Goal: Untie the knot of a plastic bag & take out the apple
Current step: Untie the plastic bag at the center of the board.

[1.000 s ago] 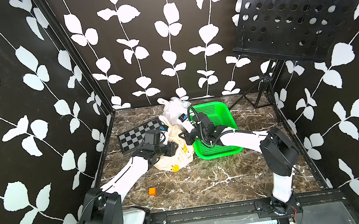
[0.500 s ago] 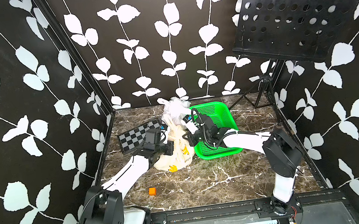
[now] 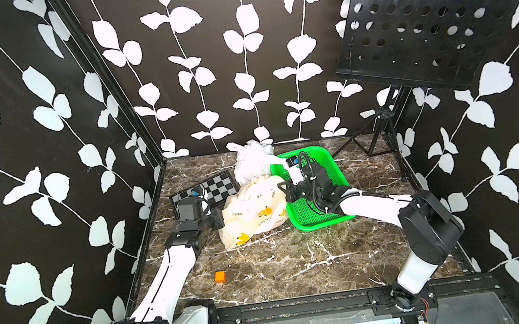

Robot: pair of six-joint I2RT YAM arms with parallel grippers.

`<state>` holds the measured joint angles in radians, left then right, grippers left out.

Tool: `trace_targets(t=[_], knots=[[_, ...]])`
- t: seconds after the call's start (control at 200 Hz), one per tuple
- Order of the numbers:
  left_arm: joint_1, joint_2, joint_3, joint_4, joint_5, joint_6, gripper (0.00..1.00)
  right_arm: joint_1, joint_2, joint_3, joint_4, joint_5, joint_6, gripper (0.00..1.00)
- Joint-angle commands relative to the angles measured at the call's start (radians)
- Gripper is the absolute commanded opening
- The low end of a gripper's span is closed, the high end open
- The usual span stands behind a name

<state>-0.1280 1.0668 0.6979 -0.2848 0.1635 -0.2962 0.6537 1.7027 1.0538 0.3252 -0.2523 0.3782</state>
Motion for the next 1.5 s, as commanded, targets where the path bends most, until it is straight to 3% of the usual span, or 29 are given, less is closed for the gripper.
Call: trace_targets(t=[0.0,0.13,0.495,0.605,0.745,0.88,0.97,1.105,1.245,1.355,1.491], knots=[[-0.037,-0.039,0.075,-0.053,0.035,0.016,0.55,0.001,0.023,0.020,0.078,-0.025,0.017,0.00],[-0.186,-0.065,0.119,-0.057,-0.069,0.144,0.86,0.011,0.024,0.041,0.041,-0.017,-0.007,0.01],[-0.360,0.170,0.221,-0.119,-0.232,0.356,0.82,0.012,0.036,0.091,-0.041,-0.024,-0.022,0.01],[-0.365,0.222,0.225,-0.104,-0.256,0.380,0.71,0.012,0.037,0.091,-0.043,-0.021,-0.019,0.01],[-0.363,0.234,0.240,-0.117,-0.317,0.384,0.37,0.012,0.024,0.084,-0.065,0.021,-0.025,0.04],[-0.344,0.181,0.226,-0.104,-0.312,0.367,0.14,0.011,0.004,0.053,-0.062,0.063,-0.028,0.06],[-0.282,0.139,0.208,-0.096,-0.245,0.326,0.02,0.008,-0.012,0.031,-0.044,0.076,-0.021,0.06],[-0.151,0.051,0.167,-0.061,-0.073,0.240,0.00,-0.002,-0.041,-0.010,-0.006,0.089,-0.008,0.06],[-0.129,-0.029,0.147,-0.060,-0.092,0.202,0.00,-0.012,-0.056,-0.037,0.022,0.082,0.018,0.08],[-0.085,-0.095,0.120,-0.030,-0.056,0.148,0.00,-0.017,-0.078,-0.067,0.025,0.089,-0.020,0.17],[-0.016,-0.126,0.106,0.010,0.076,0.105,0.00,-0.017,-0.157,-0.073,-0.041,0.131,-0.194,0.32]])
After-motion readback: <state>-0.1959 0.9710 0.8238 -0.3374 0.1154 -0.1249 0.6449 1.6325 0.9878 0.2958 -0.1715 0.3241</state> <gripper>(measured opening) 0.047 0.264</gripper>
